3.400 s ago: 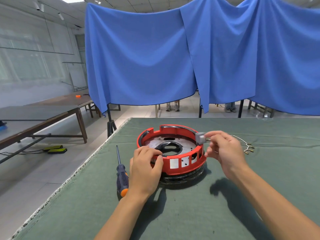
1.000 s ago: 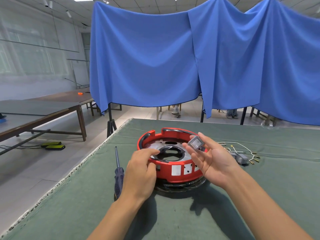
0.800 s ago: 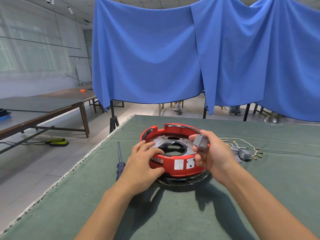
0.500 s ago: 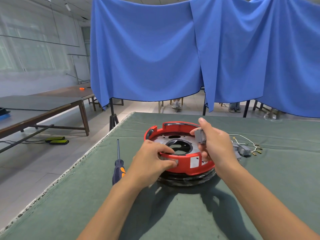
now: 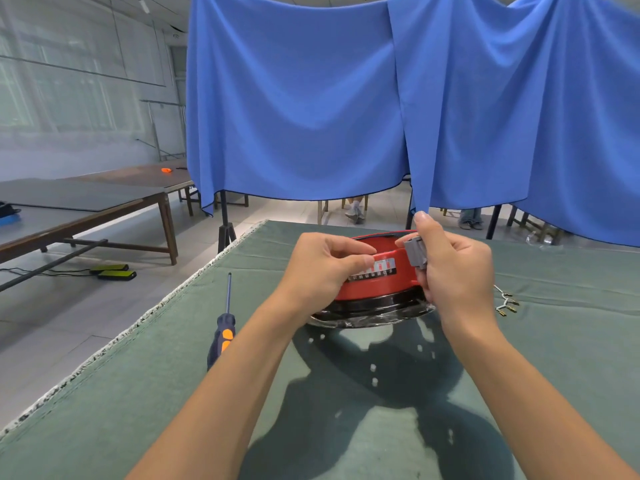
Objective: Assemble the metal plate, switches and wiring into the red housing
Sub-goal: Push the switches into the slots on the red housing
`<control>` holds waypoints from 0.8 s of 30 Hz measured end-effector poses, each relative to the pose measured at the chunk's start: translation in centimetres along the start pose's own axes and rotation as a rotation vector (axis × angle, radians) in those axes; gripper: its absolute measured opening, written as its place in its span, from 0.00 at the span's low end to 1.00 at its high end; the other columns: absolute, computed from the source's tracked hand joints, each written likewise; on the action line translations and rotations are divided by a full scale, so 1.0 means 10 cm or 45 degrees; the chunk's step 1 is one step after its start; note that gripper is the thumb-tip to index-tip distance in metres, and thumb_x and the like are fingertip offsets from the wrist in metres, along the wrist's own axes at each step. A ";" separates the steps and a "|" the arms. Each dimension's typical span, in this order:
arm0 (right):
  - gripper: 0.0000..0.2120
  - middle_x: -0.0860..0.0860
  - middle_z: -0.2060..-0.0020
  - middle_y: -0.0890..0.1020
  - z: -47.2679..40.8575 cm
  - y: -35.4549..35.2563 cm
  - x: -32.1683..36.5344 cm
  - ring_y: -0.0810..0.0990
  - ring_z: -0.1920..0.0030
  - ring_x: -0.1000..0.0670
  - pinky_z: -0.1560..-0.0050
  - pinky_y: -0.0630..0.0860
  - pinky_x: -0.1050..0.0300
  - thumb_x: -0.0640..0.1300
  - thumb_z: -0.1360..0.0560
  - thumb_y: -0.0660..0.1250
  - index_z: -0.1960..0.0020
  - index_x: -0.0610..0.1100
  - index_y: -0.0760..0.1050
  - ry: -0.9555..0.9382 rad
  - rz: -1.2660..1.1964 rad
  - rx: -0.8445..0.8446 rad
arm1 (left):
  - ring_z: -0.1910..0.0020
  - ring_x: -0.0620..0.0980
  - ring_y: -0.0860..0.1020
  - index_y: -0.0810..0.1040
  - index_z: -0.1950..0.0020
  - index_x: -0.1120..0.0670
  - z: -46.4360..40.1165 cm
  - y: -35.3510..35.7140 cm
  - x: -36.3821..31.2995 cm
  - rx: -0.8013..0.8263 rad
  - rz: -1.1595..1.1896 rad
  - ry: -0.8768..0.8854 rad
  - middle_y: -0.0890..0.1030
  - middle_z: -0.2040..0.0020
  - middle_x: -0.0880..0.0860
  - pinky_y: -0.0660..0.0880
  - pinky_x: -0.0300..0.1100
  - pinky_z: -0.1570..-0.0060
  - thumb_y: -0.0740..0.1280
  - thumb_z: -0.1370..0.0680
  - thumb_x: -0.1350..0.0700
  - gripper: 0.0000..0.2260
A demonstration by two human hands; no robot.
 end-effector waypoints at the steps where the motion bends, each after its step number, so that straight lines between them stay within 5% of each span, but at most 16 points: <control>1: 0.27 0.50 0.80 0.70 -0.02 -0.02 0.01 0.67 0.79 0.54 0.76 0.65 0.61 0.60 0.25 0.63 0.64 0.36 0.80 0.039 -0.008 0.005 | 0.62 0.49 0.82 0.84 0.55 0.56 -0.01 0.00 -0.01 0.008 0.007 -0.003 0.84 0.60 0.55 0.82 0.43 0.59 0.72 0.27 0.62 0.03; 4: 0.22 0.54 0.84 0.70 -0.06 -0.04 0.03 0.66 0.83 0.58 0.82 0.61 0.68 0.57 0.24 0.64 0.69 0.44 0.82 0.133 -0.054 0.020 | 0.64 0.45 0.82 0.84 0.58 0.53 0.00 -0.02 -0.01 0.037 0.020 -0.021 0.84 0.63 0.51 0.81 0.41 0.60 0.72 0.27 0.62 0.04; 14: 0.22 0.52 0.85 0.67 -0.03 -0.05 0.10 0.61 0.85 0.55 0.83 0.57 0.68 0.53 0.23 0.60 0.68 0.42 0.80 0.333 -0.243 0.117 | 0.69 0.42 0.80 0.82 0.58 0.50 0.07 -0.06 -0.01 -0.003 -0.098 0.038 0.82 0.63 0.49 0.72 0.34 0.80 0.70 0.25 0.61 0.06; 19: 0.18 0.52 0.81 0.71 -0.02 -0.04 0.07 0.66 0.81 0.55 0.81 0.62 0.64 0.54 0.23 0.63 0.64 0.42 0.74 0.361 -0.200 0.222 | 0.68 0.43 0.77 0.82 0.59 0.51 0.14 -0.15 0.08 -0.087 -0.117 0.076 0.80 0.67 0.50 0.72 0.36 0.79 0.68 0.26 0.64 0.09; 24: 0.15 0.49 0.78 0.77 0.04 0.00 0.05 0.70 0.81 0.54 0.80 0.64 0.64 0.53 0.26 0.69 0.58 0.41 0.71 0.409 -0.115 0.406 | 0.65 0.45 0.77 0.83 0.60 0.46 0.19 -0.27 0.22 -0.166 -0.302 0.044 0.78 0.70 0.44 0.76 0.49 0.64 0.65 0.33 0.49 0.08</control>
Point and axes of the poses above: each hand's wrist, its own z-axis away from the middle knuckle, its own y-axis out of the palm, x = y × z, the point moved 1 cm from there along -z, towards the middle knuckle
